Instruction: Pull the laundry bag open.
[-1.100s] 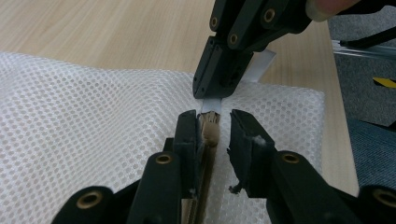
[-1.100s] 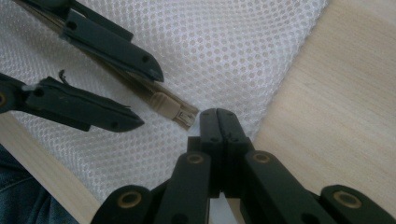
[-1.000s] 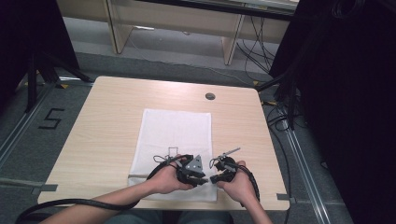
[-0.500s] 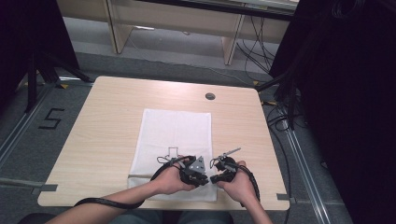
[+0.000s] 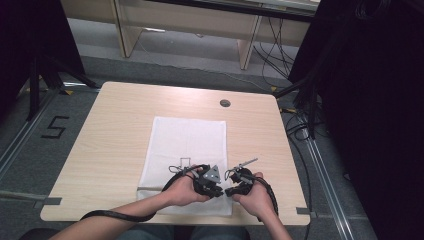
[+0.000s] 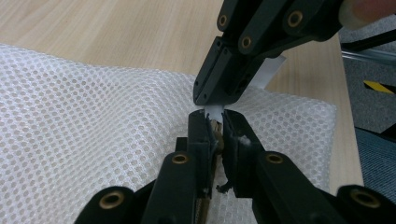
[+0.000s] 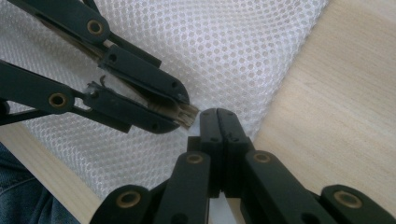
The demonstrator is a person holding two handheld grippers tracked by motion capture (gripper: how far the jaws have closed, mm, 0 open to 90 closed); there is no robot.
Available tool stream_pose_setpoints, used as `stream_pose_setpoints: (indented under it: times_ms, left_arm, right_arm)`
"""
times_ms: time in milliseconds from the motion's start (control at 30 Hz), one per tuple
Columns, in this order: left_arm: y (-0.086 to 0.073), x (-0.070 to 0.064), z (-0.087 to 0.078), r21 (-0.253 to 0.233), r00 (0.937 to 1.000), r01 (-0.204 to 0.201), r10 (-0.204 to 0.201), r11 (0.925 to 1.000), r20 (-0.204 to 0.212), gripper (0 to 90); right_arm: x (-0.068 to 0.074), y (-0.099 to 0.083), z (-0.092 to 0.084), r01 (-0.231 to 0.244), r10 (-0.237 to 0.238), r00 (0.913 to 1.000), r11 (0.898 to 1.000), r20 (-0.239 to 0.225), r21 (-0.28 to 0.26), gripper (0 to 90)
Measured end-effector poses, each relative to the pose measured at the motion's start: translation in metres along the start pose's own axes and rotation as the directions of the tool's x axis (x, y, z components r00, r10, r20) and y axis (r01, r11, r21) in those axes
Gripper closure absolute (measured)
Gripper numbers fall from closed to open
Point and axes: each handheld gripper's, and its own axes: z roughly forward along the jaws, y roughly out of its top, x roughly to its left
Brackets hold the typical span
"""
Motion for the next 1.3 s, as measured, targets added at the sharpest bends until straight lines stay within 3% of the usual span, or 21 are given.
stream_pose_setpoints:
  times_ms: [67, 233, 267, 367, 533, 600, 633, 700, 833, 933, 1067, 1100, 1300]
  left_arm:
    - [0.000, 0.000, 0.000, 0.003, 0.9998, 0.018, -0.018, 0.9998, 0.004, 81.8]
    - [0.003, 0.000, 0.000, 0.015, 1.0000, 0.004, -0.004, 0.9999, 0.002, 81.9]
    - [0.003, 0.000, 0.000, 0.015, 1.0000, -0.005, 0.005, 0.9999, 0.002, 81.9]
    - [0.003, -0.001, -0.001, 0.011, 1.0000, 0.007, -0.007, 0.9999, 0.000, 82.0]
    - [0.002, -0.001, -0.002, 0.017, 1.0000, -0.006, 0.006, 0.9998, -0.002, 82.0]
    - [0.003, -0.001, -0.002, 0.023, 0.9999, -0.012, 0.012, 0.9997, -0.002, 82.0]
    - [0.003, -0.001, -0.003, 0.032, 0.9993, -0.036, 0.036, 0.9989, -0.005, 82.0]
    - [0.003, -0.003, -0.003, 0.026, 0.9998, -0.020, 0.020, 0.9995, -0.009, 82.0]
    - [0.003, -0.003, -0.003, 0.032, 0.9997, -0.023, 0.023, 0.9992, -0.009, 82.1]
    - [0.003, -0.002, -0.005, 0.038, 0.9996, -0.027, 0.028, 0.9989, -0.011, 82.1]
    - [-0.001, 0.001, -0.012, 0.032, 0.9996, -0.027, 0.028, 0.9991, -0.004, 82.1]
    - [-0.002, 0.000, -0.013, 0.028, 0.9998, -0.017, 0.018, 0.9995, -0.009, 82.1]
    - [-0.001, 0.000, -0.013, 0.031, 0.9997, -0.020, 0.020, 0.9993, -0.011, 82.0]
  right_arm:
    - [0.000, 0.000, 0.000, -0.001, 0.001, 1.0000, 1.000, -0.001, 0.001, 90.0]
    - [0.000, 0.000, 0.000, -0.011, 0.011, 0.9999, 1.000, 0.001, 0.007, 90.0]
    - [-0.001, 0.000, 0.000, 0.012, -0.012, 0.9999, 1.000, -0.005, -0.003, 90.0]
    - [-0.001, 0.000, 0.000, 0.009, -0.009, 1.0000, 1.000, -0.003, -0.003, 90.0]
    - [-0.001, 0.000, 0.000, 0.005, -0.005, 1.0000, 1.000, -0.009, 0.006, 90.0]
    - [0.001, 0.000, 0.000, 0.012, -0.012, 0.9999, 1.000, 0.009, 0.009, 90.0]
    - [0.001, 0.001, 0.001, 0.038, -0.038, 0.9993, 0.999, 0.003, -0.001, 90.0]
    - [0.002, 0.001, 0.000, 0.018, -0.018, 0.9998, 1.000, 0.007, 0.012, 90.0]
    - [0.001, 0.001, 0.001, 0.034, -0.034, 0.9994, 0.999, 0.005, 0.002, 90.0]
    - [0.002, 0.001, 0.000, 0.020, -0.020, 0.9997, 1.000, 0.016, 0.011, 90.0]
    - [0.002, 0.001, 0.000, 0.001, -0.001, 1.0000, 1.000, -0.002, 0.019, 90.0]
    - [0.000, 0.001, 0.000, 0.018, -0.018, 0.9998, 1.000, 0.006, 0.015, 90.0]
    - [0.001, 0.001, 0.000, 0.013, -0.013, 0.9999, 1.000, 0.011, 0.013, 90.0]
